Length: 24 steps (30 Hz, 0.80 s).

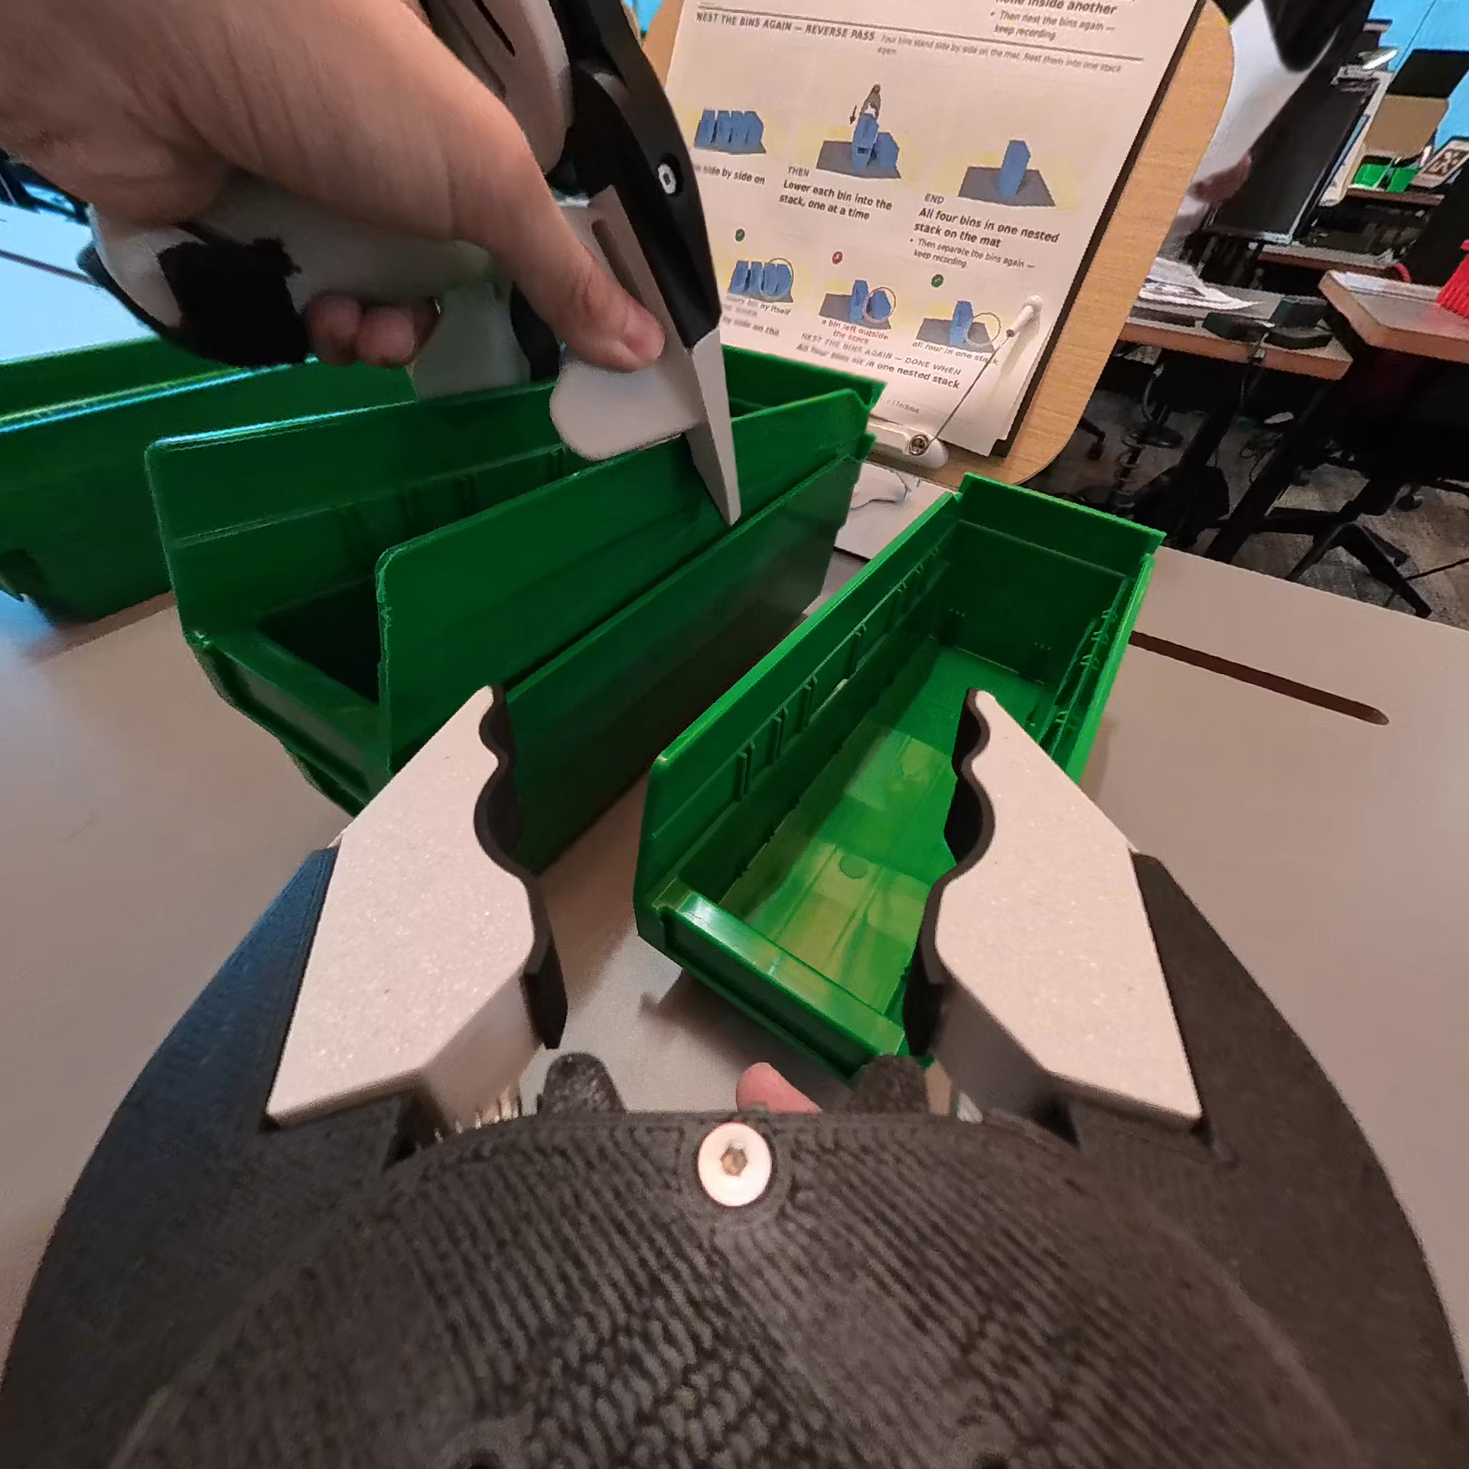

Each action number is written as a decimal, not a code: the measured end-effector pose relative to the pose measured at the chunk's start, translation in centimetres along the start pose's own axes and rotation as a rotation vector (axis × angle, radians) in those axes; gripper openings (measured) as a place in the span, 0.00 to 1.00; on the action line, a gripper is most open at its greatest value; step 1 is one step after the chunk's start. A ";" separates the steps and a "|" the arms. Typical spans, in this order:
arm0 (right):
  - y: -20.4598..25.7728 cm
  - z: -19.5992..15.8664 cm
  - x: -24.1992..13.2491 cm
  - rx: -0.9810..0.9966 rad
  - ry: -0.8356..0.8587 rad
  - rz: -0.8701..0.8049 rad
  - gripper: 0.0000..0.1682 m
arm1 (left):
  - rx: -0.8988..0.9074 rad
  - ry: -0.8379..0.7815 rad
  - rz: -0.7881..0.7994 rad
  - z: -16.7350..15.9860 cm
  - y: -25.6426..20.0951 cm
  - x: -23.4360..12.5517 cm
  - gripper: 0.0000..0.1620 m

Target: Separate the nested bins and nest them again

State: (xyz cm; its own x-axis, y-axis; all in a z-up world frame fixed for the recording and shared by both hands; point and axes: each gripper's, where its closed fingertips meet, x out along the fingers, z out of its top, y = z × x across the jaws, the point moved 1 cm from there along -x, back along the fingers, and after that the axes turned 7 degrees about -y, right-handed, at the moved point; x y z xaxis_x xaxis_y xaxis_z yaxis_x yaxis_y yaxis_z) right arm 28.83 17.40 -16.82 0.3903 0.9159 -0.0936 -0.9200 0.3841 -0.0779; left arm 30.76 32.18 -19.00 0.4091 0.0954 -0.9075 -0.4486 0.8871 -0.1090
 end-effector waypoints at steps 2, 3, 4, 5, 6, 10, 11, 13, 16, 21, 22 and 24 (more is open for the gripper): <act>0.0 -0.1 0.0 -0.001 0.002 0.002 0.65 | 0.004 -0.002 0.002 0.0 0.0 -0.1 0.63; 0.0 -0.1 0.0 -0.001 0.003 0.003 0.65 | 0.004 0.003 0.006 0.0 0.1 -0.2 0.64; 0.0 -0.1 0.0 -0.001 0.003 0.003 0.65 | 0.004 0.008 0.011 -0.1 0.2 -0.2 0.64; 0.0 -0.1 0.0 -0.001 0.005 0.004 0.65 | 0.002 0.015 0.014 -0.3 0.4 -0.1 0.65; 0.0 -0.2 0.0 0.000 0.005 0.004 0.65 | -0.001 0.024 0.015 -0.5 0.6 -0.1 0.65; 0.1 -0.1 0.1 0.001 0.004 0.006 0.64 | -0.029 0.048 0.005 -1.1 1.3 0.0 0.67; 0.1 -0.2 0.1 -0.001 0.005 0.008 0.64 | -0.033 0.055 0.002 -1.3 1.5 -0.1 0.67; 0.3 -0.2 0.1 -0.004 0.005 0.012 0.64 | -0.038 0.060 -0.004 -1.4 1.7 -0.2 0.67; 0.6 -0.2 0.2 -0.013 0.008 0.018 0.64 | -0.033 0.065 0.003 -1.6 1.9 -0.5 0.67; 1.0 -0.3 0.4 -0.023 0.015 0.027 0.64 | -0.024 0.074 0.015 -1.9 2.0 -0.8 0.69; 1.1 -0.3 0.4 -0.025 0.016 0.028 0.64 | -0.022 0.093 0.016 -2.2 2.0 -0.7 0.70; 1.2 -0.3 0.4 -0.028 0.017 0.030 0.64 | -0.012 0.111 0.017 -2.5 2.0 -0.7 0.70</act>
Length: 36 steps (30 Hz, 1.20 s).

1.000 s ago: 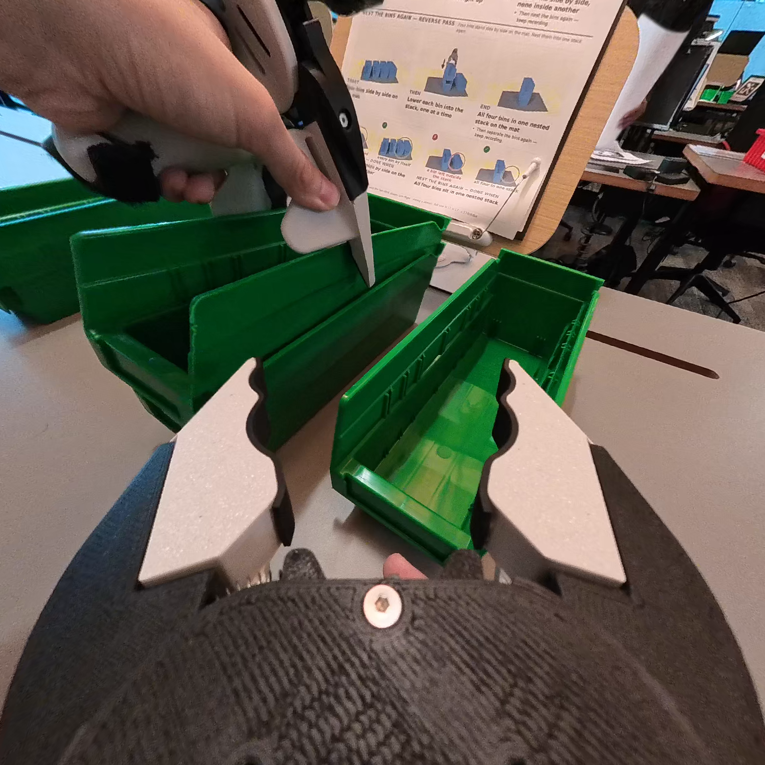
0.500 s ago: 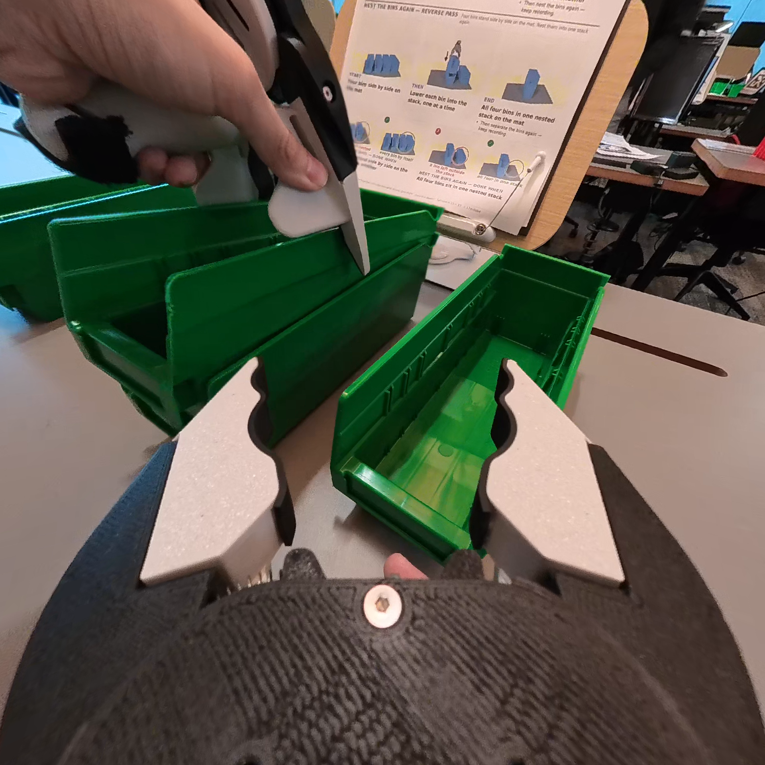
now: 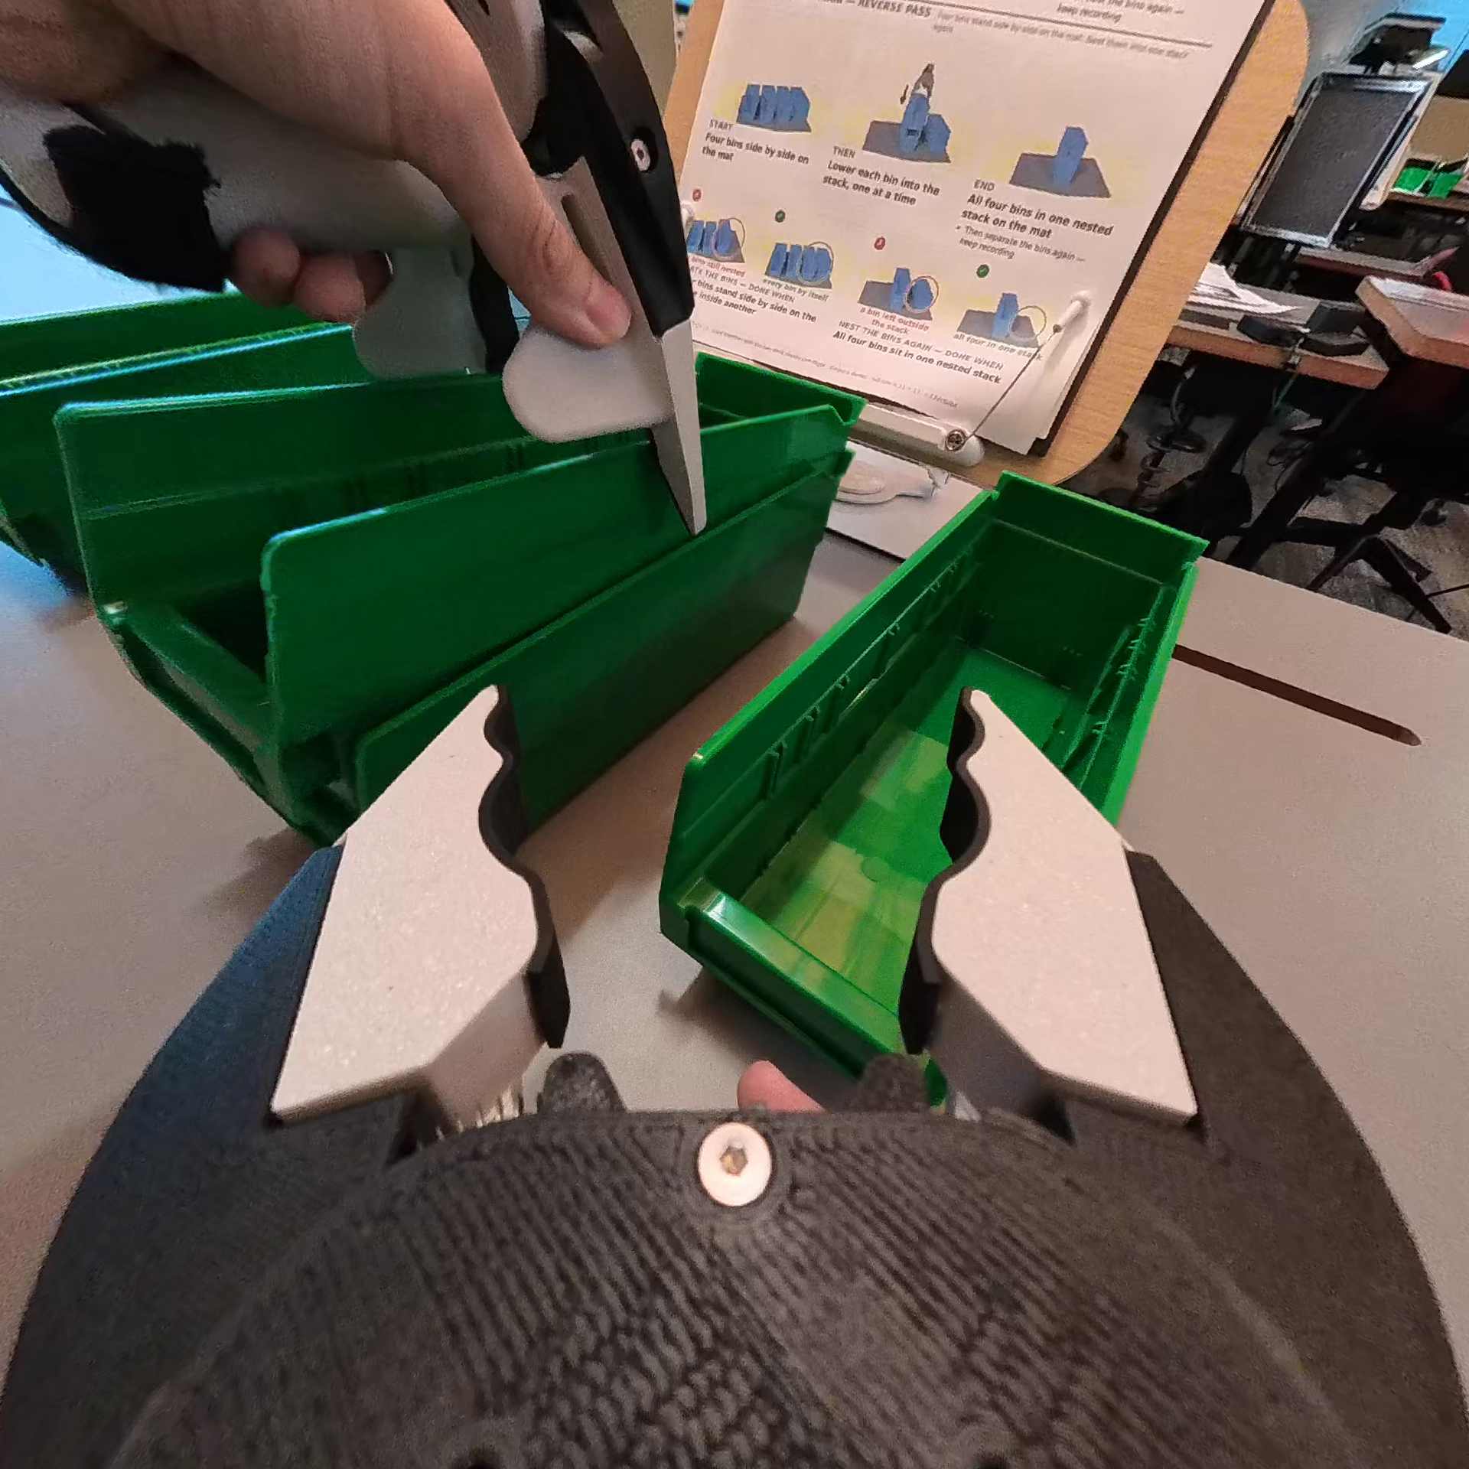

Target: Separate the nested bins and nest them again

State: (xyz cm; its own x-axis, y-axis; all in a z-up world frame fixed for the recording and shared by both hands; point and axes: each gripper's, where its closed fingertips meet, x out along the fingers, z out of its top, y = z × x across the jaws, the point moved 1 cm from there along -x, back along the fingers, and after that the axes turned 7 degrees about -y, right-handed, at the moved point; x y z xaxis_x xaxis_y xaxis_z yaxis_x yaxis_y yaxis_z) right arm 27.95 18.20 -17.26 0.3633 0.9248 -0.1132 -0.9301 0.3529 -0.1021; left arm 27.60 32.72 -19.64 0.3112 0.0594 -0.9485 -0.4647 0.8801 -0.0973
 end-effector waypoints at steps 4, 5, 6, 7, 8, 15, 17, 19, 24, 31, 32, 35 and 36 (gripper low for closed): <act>0.0 0.0 0.0 -0.003 0.002 0.002 0.63 | 0.015 0.017 0.000 -0.1 -0.3 0.0 0.71; 0.0 0.0 -0.1 -0.003 0.001 0.002 0.63 | 0.017 0.019 0.001 0.0 -0.3 0.0 0.71; 0.0 0.1 -0.1 -0.003 -0.001 0.002 0.63 | 0.018 0.017 0.004 0.1 -0.3 0.0 0.72; -0.1 0.1 -0.1 -0.002 -0.001 0.001 0.63 | 0.020 0.010 0.008 0.2 -0.3 0.0 0.72; -0.1 0.1 -0.1 -0.001 -0.003 0.000 0.63 | 0.024 0.002 0.012 0.4 -0.2 0.1 0.72; -0.4 0.1 -0.2 0.008 -0.004 -0.002 0.63 | 0.050 0.022 0.029 0.5 -0.2 0.0 0.68; -0.5 0.1 -0.2 0.009 -0.005 -0.002 0.63 | 0.045 0.024 0.032 0.5 -0.2 -0.1 0.67; -0.5 0.0 -0.2 0.011 -0.005 -0.001 0.63 | 0.050 0.024 0.044 0.4 -0.3 -0.1 0.67; -0.6 0.0 -0.2 0.011 -0.003 -0.001 0.62 | 0.087 -0.070 0.065 1.2 -0.3 -0.1 0.63; -0.8 -0.2 -0.2 0.021 -0.001 -0.004 0.62 | 0.039 -0.147 -0.059 0.9 -0.7 -0.2 0.60; -0.7 -0.3 -0.1 0.020 0.001 -0.002 0.62 | 0.037 -0.147 -0.064 0.8 -0.6 -0.3 0.59; -0.4 -0.2 0.0 0.011 0.002 0.005 0.62 | 0.028 -0.150 -0.070 0.7 -0.3 -0.5 0.60; -0.2 -0.2 0.0 0.007 0.002 0.007 0.62 | 0.027 -0.158 -0.071 0.8 -0.3 -0.6 0.60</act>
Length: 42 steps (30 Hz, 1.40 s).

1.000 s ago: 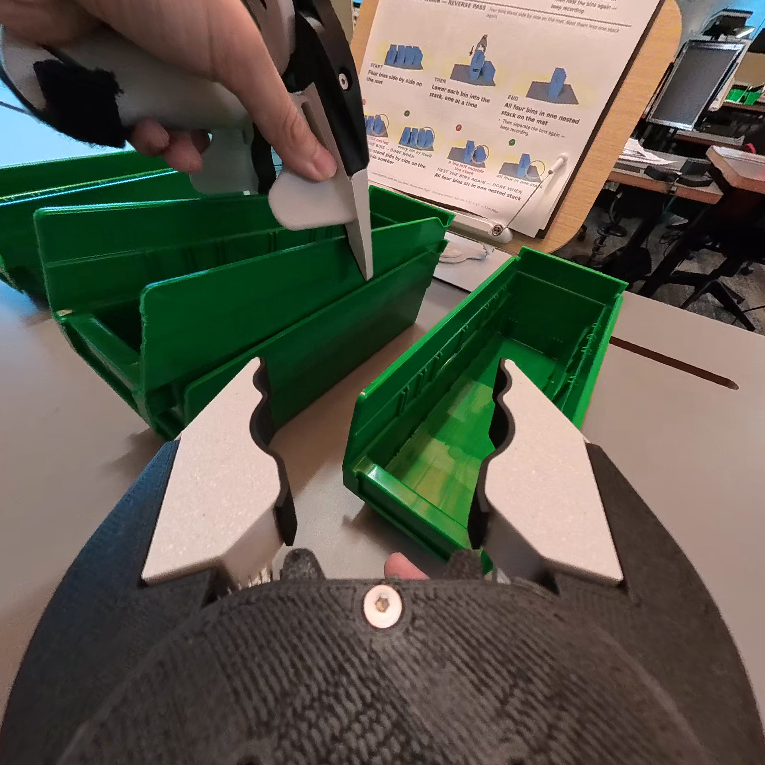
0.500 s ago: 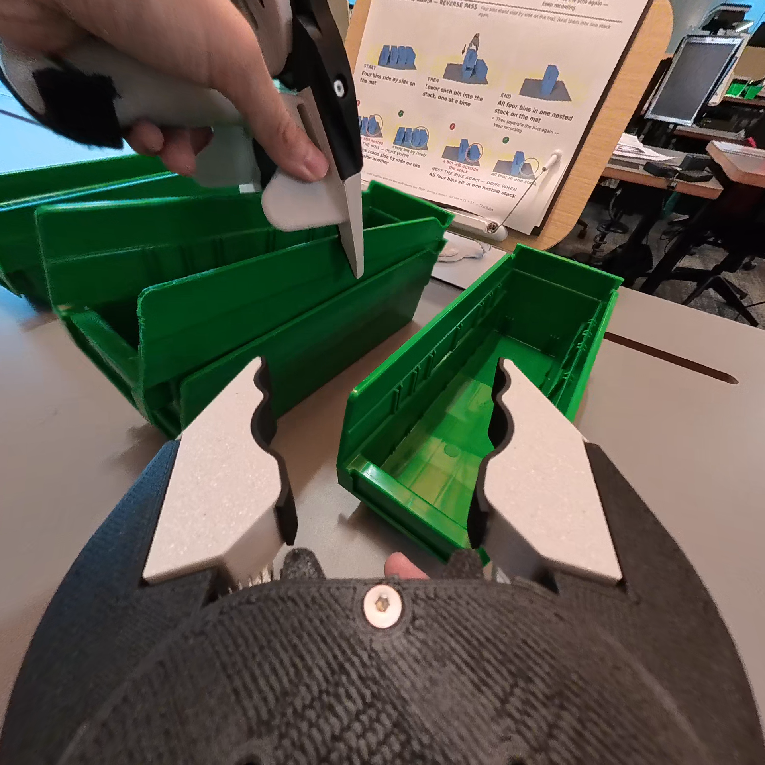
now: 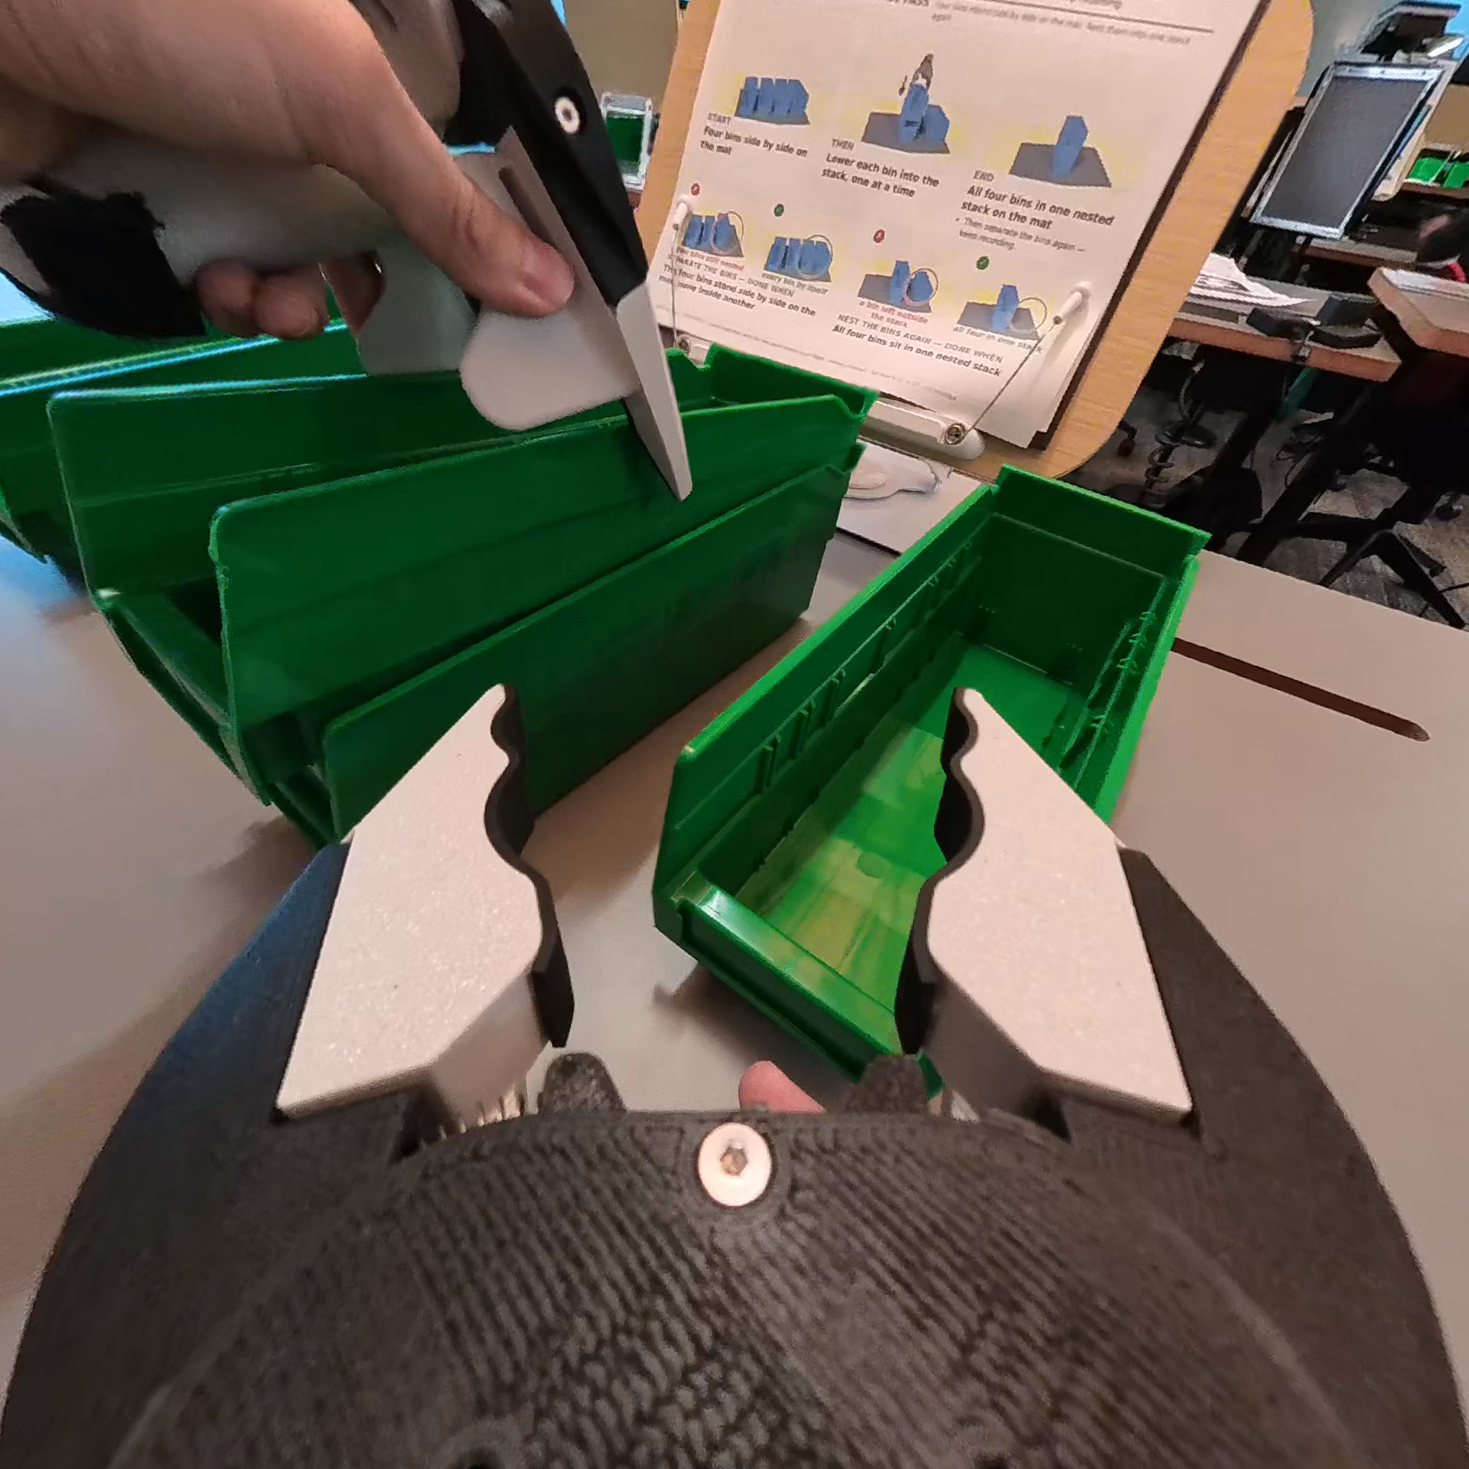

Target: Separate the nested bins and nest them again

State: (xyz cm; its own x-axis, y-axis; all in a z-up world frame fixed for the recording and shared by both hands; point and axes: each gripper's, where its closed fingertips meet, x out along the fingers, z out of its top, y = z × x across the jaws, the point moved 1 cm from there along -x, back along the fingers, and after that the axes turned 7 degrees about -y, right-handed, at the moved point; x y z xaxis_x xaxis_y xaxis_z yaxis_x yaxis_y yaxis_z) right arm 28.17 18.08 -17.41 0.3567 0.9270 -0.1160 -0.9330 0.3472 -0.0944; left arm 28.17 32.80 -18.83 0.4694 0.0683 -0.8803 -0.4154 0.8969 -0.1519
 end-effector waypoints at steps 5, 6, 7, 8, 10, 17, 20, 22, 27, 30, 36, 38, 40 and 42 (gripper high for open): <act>0.2 -0.1 0.1 -0.006 0.006 0.008 0.62 | -0.015 -0.050 -0.010 0.3 0.1 -0.3 0.63; 0.2 -0.1 0.1 -0.006 0.006 0.007 0.61 | -0.022 -0.057 -0.010 0.3 0.2 -0.2 0.62; 0.2 -0.2 0.1 -0.005 0.007 0.006 0.61 | -0.025 -0.059 -0.007 0.2 0.3 -0.2 0.62; 0.1 -0.2 0.1 -0.004 0.007 0.005 0.61 | -0.021 -0.061 -0.003 0.2 0.3 -0.2 0.62; 0.0 -0.2 0.0 -0.004 0.006 0.003 0.61 | -0.007 -0.068 0.004 0.2 0.4 -0.2 0.62; -0.1 -0.3 0.1 -0.001 0.008 -0.001 0.61 | -0.021 -0.158 -0.037 0.5 -0.2 -0.8 0.62; -0.1 -0.5 0.1 -0.002 0.013 0.002 0.61 | -0.018 -0.189 -0.028 0.4 -0.1 -0.6 0.62; 0.0 -0.5 0.1 -0.005 0.015 0.004 0.61 | -0.014 -0.218 -0.024 0.5 -0.2 -0.5 0.62; 0.2 -0.5 0.2 -0.009 0.016 0.007 0.61 | 0.006 -0.253 -0.024 0.4 -0.5 0.0 0.61; 0.3 -0.5 0.2 -0.013 0.018 0.009 0.61 | 0.018 -0.260 -0.019 0.4 -0.6 0.1 0.62; 0.7 -0.6 0.3 -0.021 0.021 0.016 0.61 | 0.022 -0.285 -0.023 0.5 -0.7 0.2 0.61; 0.8 -0.6 0.3 -0.024 0.022 0.017 0.61 | 0.020 -0.289 -0.030 0.6 -0.6 0.3 0.60; 0.8 -0.6 0.4 -0.026 0.023 0.018 0.61 | 0.021 -0.286 -0.025 0.6 -0.6 0.4 0.60; 0.9 -0.6 0.4 -0.027 0.023 0.020 0.61 | 0.023 -0.284 -0.015 0.6 -0.5 0.4 0.63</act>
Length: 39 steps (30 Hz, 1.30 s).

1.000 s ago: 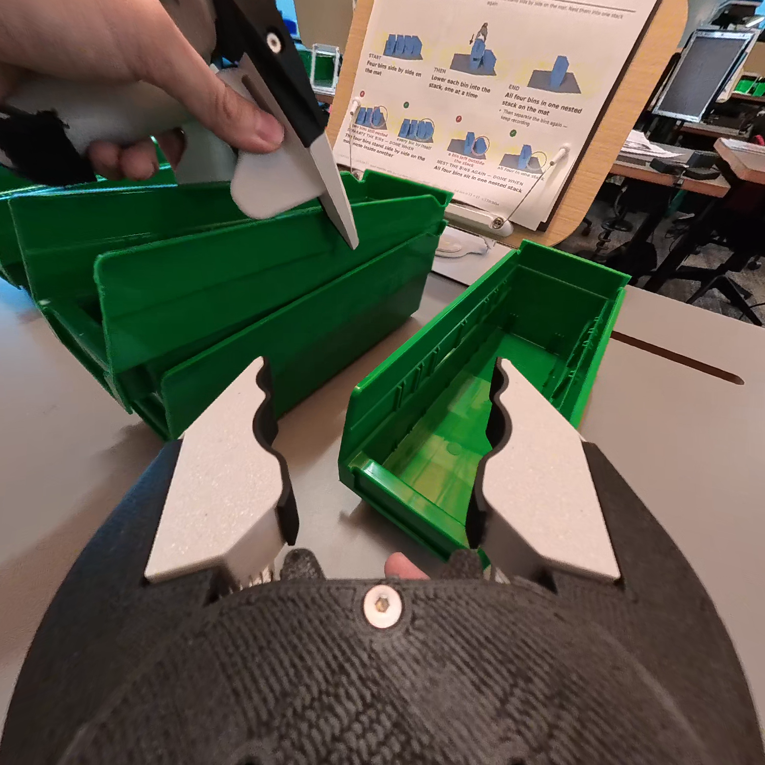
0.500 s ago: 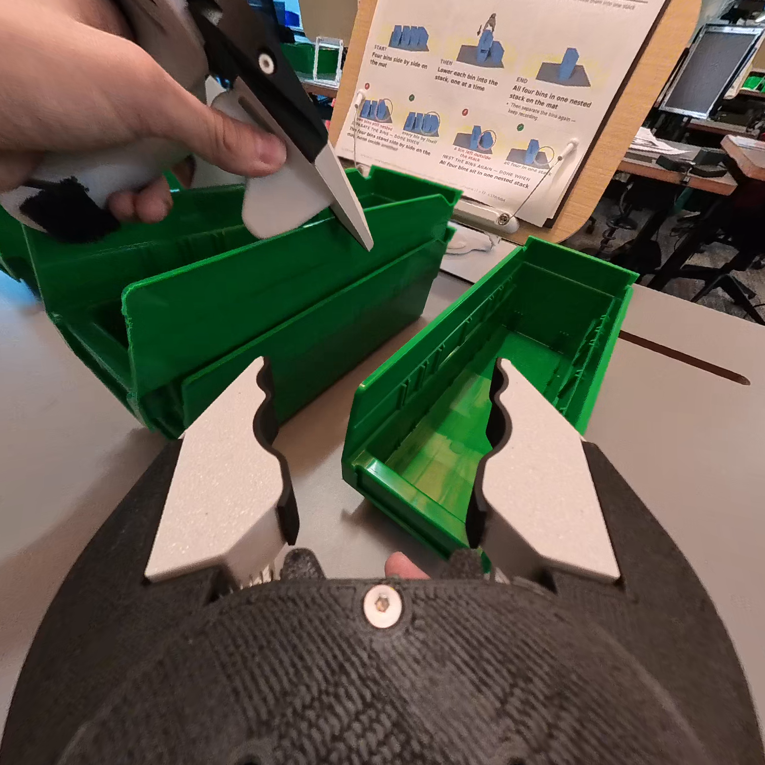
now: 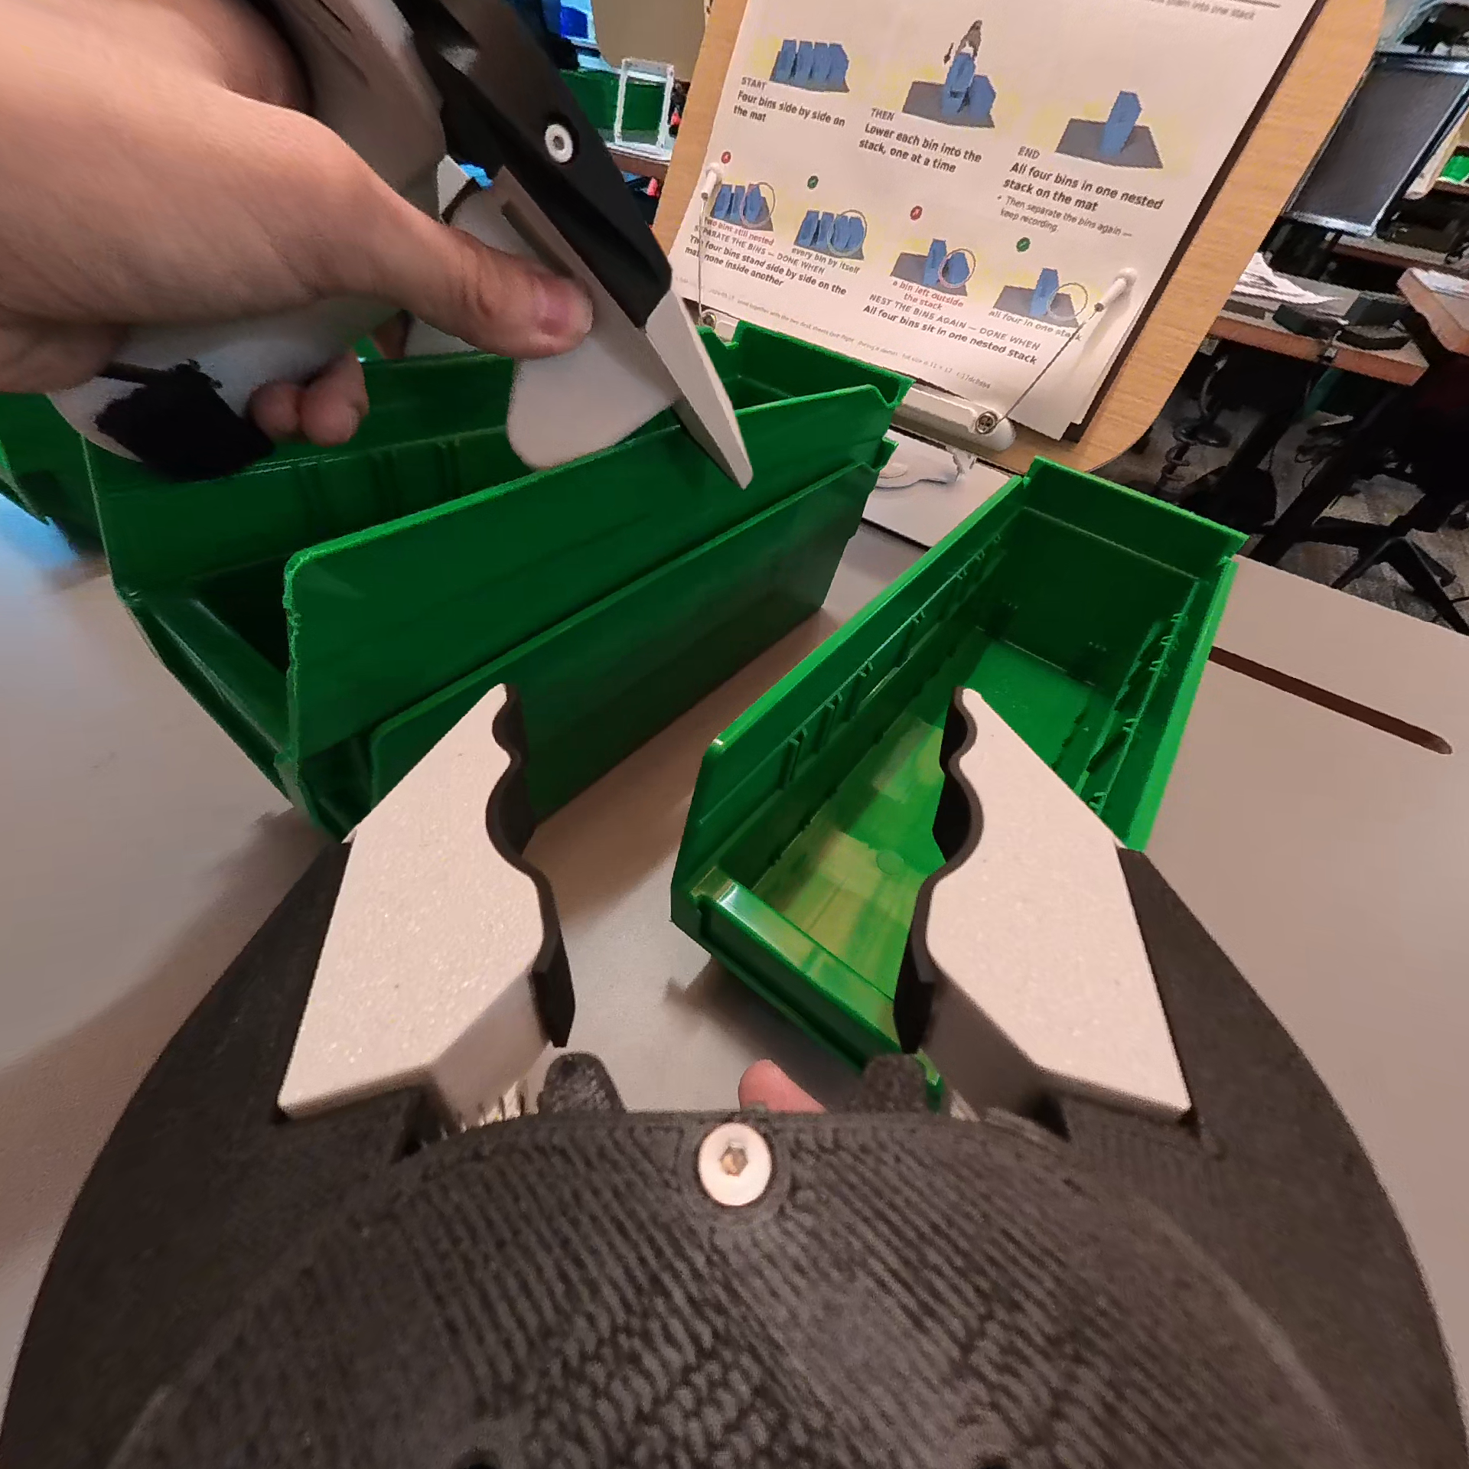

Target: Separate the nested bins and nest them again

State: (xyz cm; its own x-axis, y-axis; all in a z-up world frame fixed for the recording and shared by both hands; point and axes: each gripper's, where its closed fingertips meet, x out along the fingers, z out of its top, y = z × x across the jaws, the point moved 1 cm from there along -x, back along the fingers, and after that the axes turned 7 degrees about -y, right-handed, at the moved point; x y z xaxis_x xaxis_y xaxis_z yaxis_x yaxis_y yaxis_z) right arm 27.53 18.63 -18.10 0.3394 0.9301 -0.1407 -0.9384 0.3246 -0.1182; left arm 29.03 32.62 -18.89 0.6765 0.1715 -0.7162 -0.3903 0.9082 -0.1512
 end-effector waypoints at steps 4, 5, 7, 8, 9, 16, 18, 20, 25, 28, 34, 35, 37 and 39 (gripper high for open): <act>-0.1 0.0 -0.1 0.001 0.000 -0.002 0.61 | 0.007 -0.013 -0.007 0.0 0.1 0.0 0.69; -0.2 0.0 -0.1 0.002 -0.001 -0.003 0.61 | 0.007 -0.020 -0.014 0.0 0.0 -0.1 0.71; -0.3 0.0 -0.1 0.006 -0.002 -0.004 0.61 | -0.005 -0.039 -0.045 0.1 -0.3 -0.3 0.69; -0.3 -0.1 -0.1 0.008 -0.001 -0.005 0.61 | -0.020 -0.065 -0.061 0.6 -0.5 -0.5 0.67; -0.3 -0.1 -0.1 0.008 0.001 -0.005 0.61 | -0.028 -0.097 -0.067 1.1 -0.5 -0.9 0.65; -0.1 -0.1 -0.1 -0.001 0.004 0.003 0.61 | 0.152 -0.206 -0.154 3.2 -2.6 -5.2 0.63; -0.2 -0.1 -0.2 0.001 0.004 0.002 0.61 | 0.264 -0.255 -0.208 2.8 -3.6 -7.0 0.61; -0.5 0.0 -0.3 0.003 0.001 -0.001 0.61 | 0.411 -0.297 -0.292 1.3 -4.7 -9.0 0.60; -1.1 0.0 -0.6 0.025 -0.006 -0.015 0.61 | 0.785 -0.305 -0.370 -5.7 -4.4 -11.6 0.55; -1.1 0.0 -0.6 0.026 -0.004 -0.014 0.61 | 0.897 -0.273 -0.279 -8.9 -1.8 -11.3 0.55; 0.2 0.7 -0.4 0.004 -0.017 0.007 0.60 | 1.053 -0.583 -0.079 -13.8 -0.6 -12.5 0.08; 0.4 0.7 -0.3 0.006 -0.018 0.008 0.60 | 1.088 -0.621 -0.046 -14.7 -0.7 -12.4 0.00; 1.1 0.8 -0.1 0.032 -0.029 0.034 0.54 | 1.205 -0.629 0.077 -16.1 -0.1 -11.2 0.00; 2.1 0.9 0.1 0.072 -0.035 0.076 0.48 | 1.357 -0.622 0.239 -16.5 0.4 -10.2 0.00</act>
State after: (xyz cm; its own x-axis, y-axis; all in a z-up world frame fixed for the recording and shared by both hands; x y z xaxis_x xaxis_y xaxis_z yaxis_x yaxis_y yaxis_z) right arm 25.55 19.50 -17.47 0.2662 0.9574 -0.1117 -0.9639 0.2636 -0.0374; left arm 11.68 24.91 -22.85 0.9667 0.1755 -0.1862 0.0946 0.4308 0.8975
